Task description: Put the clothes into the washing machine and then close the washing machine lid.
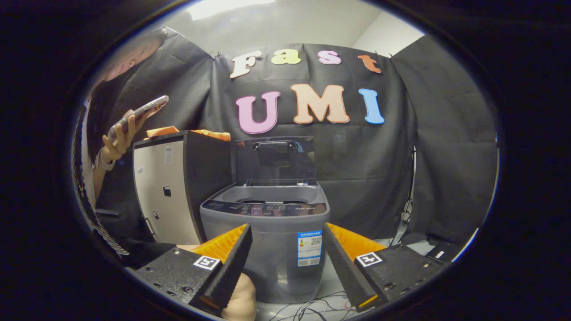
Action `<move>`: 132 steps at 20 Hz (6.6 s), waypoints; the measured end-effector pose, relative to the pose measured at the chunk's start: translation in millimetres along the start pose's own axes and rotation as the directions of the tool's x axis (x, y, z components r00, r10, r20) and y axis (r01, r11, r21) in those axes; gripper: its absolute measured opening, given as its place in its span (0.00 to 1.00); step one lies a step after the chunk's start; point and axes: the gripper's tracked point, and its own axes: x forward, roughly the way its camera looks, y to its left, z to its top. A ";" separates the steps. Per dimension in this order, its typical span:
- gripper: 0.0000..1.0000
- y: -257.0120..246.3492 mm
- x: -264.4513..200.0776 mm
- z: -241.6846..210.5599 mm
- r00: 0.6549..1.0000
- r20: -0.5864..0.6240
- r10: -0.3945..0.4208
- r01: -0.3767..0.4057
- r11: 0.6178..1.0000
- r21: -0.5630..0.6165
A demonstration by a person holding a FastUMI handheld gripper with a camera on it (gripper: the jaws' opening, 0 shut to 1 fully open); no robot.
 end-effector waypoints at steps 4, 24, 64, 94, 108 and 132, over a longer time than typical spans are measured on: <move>0.95 0.1 0.6 -1.0 1.000 0.000 0.000 0.000 1.000 0.000; 0.95 42.1 80.8 80.1 0.991 0.128 0.034 -0.042 0.997 0.059; 0.99 498.2 340.0 172.2 0.669 -0.565 0.483 -0.564 0.825 0.038; 0.00 227.8 341.3 200.4 0.858 -0.512 0.047 -0.097 0.993 -0.072; 0.34 124.1 344.4 158.6 0.858 -0.508 -0.080 0.082 0.996 -0.018; 0.98 131.1 437.9 211.8 0.926 -0.368 -0.083 0.072 0.996 -0.042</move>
